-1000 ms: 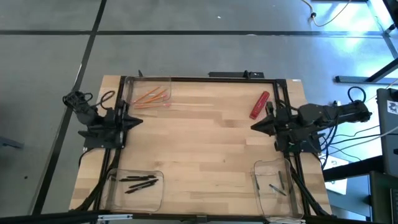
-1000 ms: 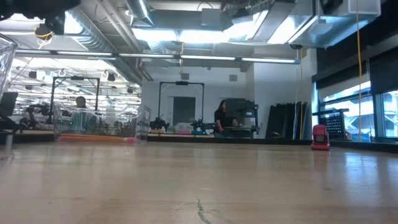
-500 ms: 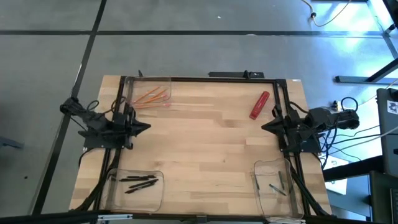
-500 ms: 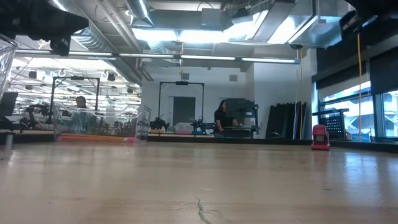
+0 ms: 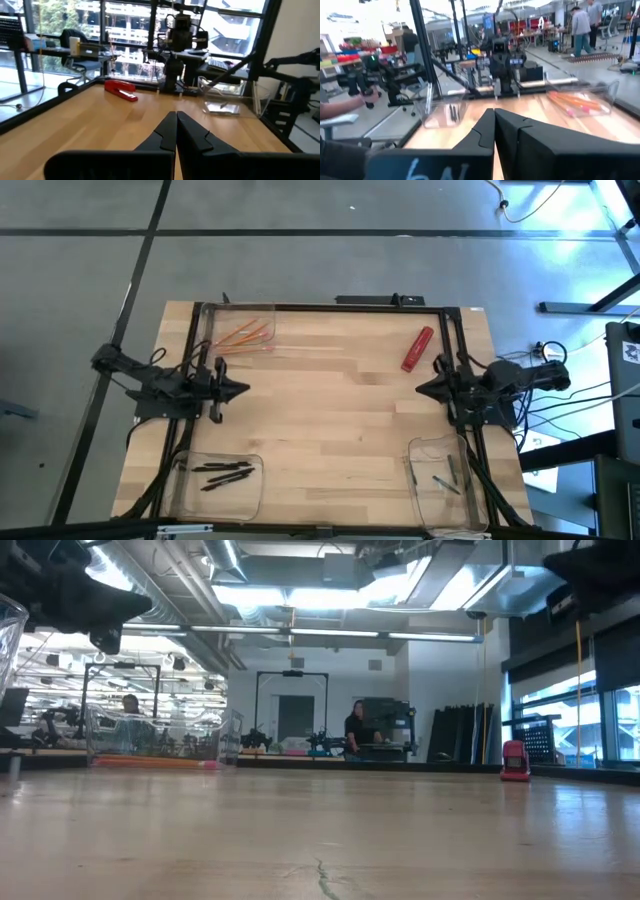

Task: Sort crayons/erasers/pens/pencils in bins
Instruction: Return to Home Position

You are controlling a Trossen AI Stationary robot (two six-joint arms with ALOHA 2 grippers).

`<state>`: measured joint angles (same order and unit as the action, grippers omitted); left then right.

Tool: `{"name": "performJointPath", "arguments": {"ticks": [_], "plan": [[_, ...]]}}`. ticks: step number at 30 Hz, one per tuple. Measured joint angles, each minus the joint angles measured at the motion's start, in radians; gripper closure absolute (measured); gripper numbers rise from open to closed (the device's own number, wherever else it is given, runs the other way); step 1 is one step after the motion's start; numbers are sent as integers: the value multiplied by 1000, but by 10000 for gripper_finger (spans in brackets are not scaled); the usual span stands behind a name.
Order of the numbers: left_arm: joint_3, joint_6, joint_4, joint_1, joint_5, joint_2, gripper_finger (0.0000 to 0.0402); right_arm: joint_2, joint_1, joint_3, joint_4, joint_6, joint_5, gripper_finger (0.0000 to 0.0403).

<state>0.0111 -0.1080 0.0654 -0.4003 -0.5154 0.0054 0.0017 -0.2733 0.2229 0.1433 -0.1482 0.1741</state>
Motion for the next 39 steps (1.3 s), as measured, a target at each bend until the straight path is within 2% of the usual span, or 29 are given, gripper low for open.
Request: {"name": "performJointPath", "arguments": {"ticks": [8, 13, 17, 22, 28, 39], "plan": [[-1, 47, 0, 38, 13, 1, 401, 0, 0, -118, -79, 3, -10, 399], [-1, 91, 0, 69, 10, 1, 401, 0, 0, -217, -218, 29, -112, 399], [-1, 83, 0, 82, 13, 1, 401, 9, -1, -216, -214, 34, -146, 399], [-1, -2, 0, 81, 6, 1, 401, 8, 0, -216, -216, 87, -149, 399], [-1, -13, -1, 81, 5, 1, 401, 15, 0, -216, -179, 290, -116, 398], [-1, -13, -1, 81, 4, 1, 402, 30, 0, -216, -179, 309, -116, 383]]}}
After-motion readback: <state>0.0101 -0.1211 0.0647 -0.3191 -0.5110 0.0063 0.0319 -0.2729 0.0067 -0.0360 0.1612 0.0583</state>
